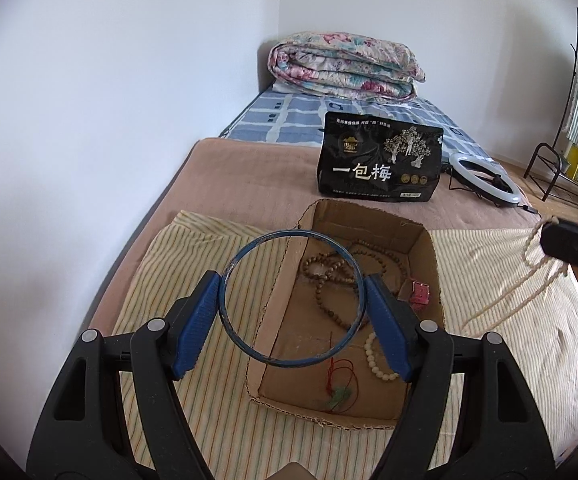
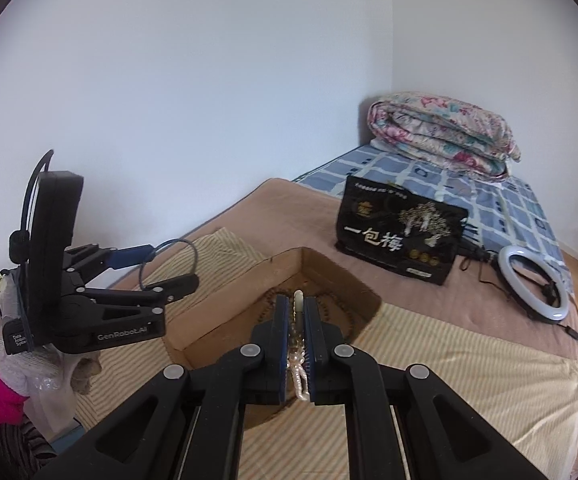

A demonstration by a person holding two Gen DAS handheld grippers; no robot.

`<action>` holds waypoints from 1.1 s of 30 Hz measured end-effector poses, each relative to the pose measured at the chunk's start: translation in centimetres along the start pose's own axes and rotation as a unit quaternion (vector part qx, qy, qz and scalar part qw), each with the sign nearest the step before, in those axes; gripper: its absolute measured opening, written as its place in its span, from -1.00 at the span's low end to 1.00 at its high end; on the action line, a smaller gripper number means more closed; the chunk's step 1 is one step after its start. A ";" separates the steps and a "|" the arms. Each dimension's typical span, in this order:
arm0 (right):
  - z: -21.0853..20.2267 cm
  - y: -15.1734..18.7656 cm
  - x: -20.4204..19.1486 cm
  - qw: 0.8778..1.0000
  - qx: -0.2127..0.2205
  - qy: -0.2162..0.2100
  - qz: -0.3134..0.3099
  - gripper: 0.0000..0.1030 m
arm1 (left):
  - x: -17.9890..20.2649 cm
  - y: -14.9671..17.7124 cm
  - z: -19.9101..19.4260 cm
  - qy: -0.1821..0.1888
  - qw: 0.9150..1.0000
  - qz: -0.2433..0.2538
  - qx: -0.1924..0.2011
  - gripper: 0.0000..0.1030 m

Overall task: Organize jewelry
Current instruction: 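Carry the bangle with the left tool into the box while the right tool carries the pearls, then open the left tool to drop the bangle while the right tool releases the pearls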

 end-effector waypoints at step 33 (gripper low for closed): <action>5.0 9.1 -2.5 0.993 -0.102 -0.053 0.034 -0.51 | 1.8 1.0 4.3 0.001 1.000 0.012 -0.025 0.44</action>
Point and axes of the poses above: each gripper's, at about its wrist camera, not at the fingertips, and z roughly the way its jaws point, x to its right, y to its underside, the point moved 9 cm from there along z, roughly the way its jaws point, and after that the axes turned 15 degrees about x, right-handed, at the moved point
